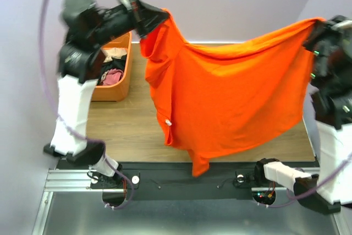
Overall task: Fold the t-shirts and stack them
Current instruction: Flatten the tshirt out
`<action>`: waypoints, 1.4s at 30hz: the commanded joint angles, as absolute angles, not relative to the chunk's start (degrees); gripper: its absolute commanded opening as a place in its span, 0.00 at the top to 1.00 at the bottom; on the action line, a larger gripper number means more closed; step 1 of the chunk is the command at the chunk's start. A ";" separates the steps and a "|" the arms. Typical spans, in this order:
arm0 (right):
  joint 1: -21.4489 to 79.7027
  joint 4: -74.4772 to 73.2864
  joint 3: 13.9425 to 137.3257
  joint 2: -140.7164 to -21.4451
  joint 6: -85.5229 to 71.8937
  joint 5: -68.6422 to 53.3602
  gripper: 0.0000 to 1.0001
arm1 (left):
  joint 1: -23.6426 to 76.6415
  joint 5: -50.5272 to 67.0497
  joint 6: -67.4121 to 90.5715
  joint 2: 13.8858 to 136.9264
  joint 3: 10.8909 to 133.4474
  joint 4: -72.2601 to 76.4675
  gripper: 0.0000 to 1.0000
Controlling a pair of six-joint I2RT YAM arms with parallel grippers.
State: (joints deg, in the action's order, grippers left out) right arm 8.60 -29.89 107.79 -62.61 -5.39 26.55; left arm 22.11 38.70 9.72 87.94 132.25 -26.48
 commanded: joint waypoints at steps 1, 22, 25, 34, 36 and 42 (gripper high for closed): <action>8.17 -26.73 100.48 -69.76 -4.05 33.22 1.00 | 22.15 41.92 5.99 101.31 133.41 -28.98 1.00; -0.97 -19.86 82.37 -91.95 -10.63 10.92 0.18 | 25.31 13.98 9.13 108.91 109.80 -18.09 0.01; -0.97 -19.86 76.57 -89.74 -11.77 5.73 0.18 | 25.66 10.99 12.29 105.65 100.75 -19.07 0.01; -0.97 -19.95 71.46 -92.10 -12.04 -10.10 0.18 | 25.66 13.53 19.51 106.34 91.41 -16.79 0.01; -0.97 -19.95 71.72 -94.03 -11.78 -11.07 0.18 | 25.66 14.06 20.21 107.74 90.88 -17.05 0.02; -0.97 -19.86 72.25 -99.13 -11.51 -11.16 0.19 | 25.58 15.55 21.18 112.93 91.32 -17.93 0.01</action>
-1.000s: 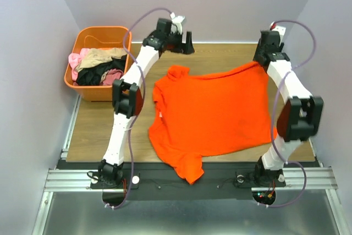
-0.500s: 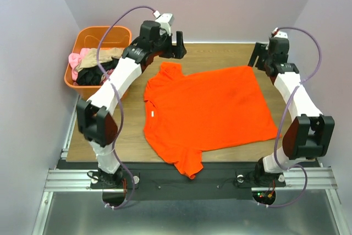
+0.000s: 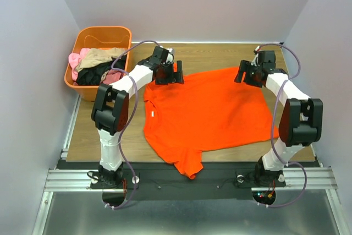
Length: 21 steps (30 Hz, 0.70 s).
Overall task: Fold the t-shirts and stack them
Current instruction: Flatten the tshirt out
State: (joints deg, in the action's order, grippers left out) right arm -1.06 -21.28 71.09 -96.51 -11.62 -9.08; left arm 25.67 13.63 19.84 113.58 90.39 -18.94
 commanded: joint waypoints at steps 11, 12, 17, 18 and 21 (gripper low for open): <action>-0.97 -19.86 72.69 -106.26 -12.04 -10.37 0.19 | 25.31 16.79 21.01 122.43 94.39 -17.31 0.01; -0.97 -19.78 72.69 -106.78 -12.13 -10.37 0.19 | 25.31 16.70 21.01 123.48 94.57 -17.23 0.01; -0.97 -20.13 73.30 -109.42 -13.18 -10.02 0.19 | 24.26 15.73 21.18 127.43 97.20 -17.05 0.01; -0.97 -20.13 73.47 -109.95 -13.44 -10.02 0.19 | 24.00 15.82 21.18 128.14 98.08 -17.14 0.01; -0.97 -20.48 74.53 -112.06 -14.15 -9.58 0.19 | 23.56 15.99 19.61 131.38 103.33 -17.14 0.01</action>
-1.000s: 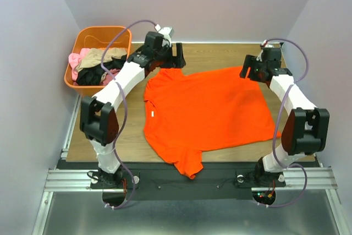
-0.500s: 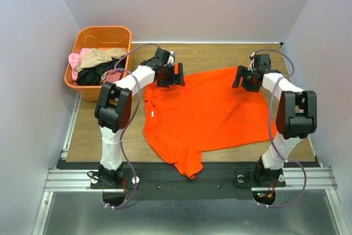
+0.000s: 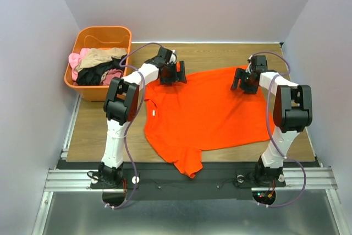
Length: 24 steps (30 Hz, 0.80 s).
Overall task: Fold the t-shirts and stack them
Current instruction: Flatten the tshirt out
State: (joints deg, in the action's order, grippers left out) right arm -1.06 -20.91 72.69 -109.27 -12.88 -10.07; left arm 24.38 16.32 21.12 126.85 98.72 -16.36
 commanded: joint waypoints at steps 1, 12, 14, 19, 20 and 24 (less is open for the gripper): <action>-0.88 -20.65 74.88 -113.28 -14.67 -8.97 0.19 | 23.55 16.08 19.34 132.44 104.93 -17.49 0.01; -0.88 -23.82 84.19 -121.89 -18.98 -6.51 0.19 | 19.78 19.85 17.93 149.92 133.65 -19.61 0.01; -0.79 -24.43 86.56 -123.22 -19.68 -5.54 0.19 | 19.34 21.52 18.19 151.34 136.39 -16.37 0.01; -0.79 -25.66 92.54 -126.91 -21.01 -4.48 0.19 | 19.16 24.70 20.39 152.14 137.46 -7.40 0.01; -0.79 -25.84 93.59 -128.05 -21.35 -4.74 0.19 | 19.07 24.61 20.39 152.05 137.55 -5.47 0.01; -0.79 -26.02 99.38 -129.20 -20.83 -6.32 0.19 | 19.16 23.12 19.43 148.03 136.32 -0.36 0.01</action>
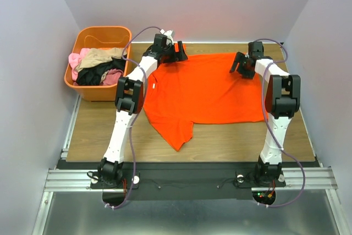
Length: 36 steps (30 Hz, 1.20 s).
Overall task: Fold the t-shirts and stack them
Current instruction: Flatten the tshirt out, then fold the tshirt
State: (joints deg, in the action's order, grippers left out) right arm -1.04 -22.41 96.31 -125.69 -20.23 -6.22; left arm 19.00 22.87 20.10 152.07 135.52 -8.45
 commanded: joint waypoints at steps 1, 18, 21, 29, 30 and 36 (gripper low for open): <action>-0.79 -25.93 100.10 -129.11 -20.57 -6.68 0.19 | 19.07 22.85 19.25 146.88 135.27 0.95 0.01; -0.62 -25.75 88.70 -114.53 -16.61 -7.30 0.18 | 22.06 14.60 17.84 117.27 98.57 -11.25 0.01; -0.53 -25.84 86.05 -112.77 -15.82 -6.77 0.18 | 22.85 13.89 18.28 114.79 92.92 -11.07 0.02; -0.26 -25.66 79.81 -111.18 -14.94 -6.15 0.19 | 22.94 14.32 17.76 115.31 86.04 -10.90 0.02; -0.26 -25.58 79.63 -111.18 -14.85 -6.15 0.19 | 22.94 14.85 17.49 116.36 86.57 -10.81 0.02; -0.26 -25.75 79.54 -112.14 -15.47 -6.24 0.19 | 22.76 14.85 16.09 121.11 90.52 -12.04 0.02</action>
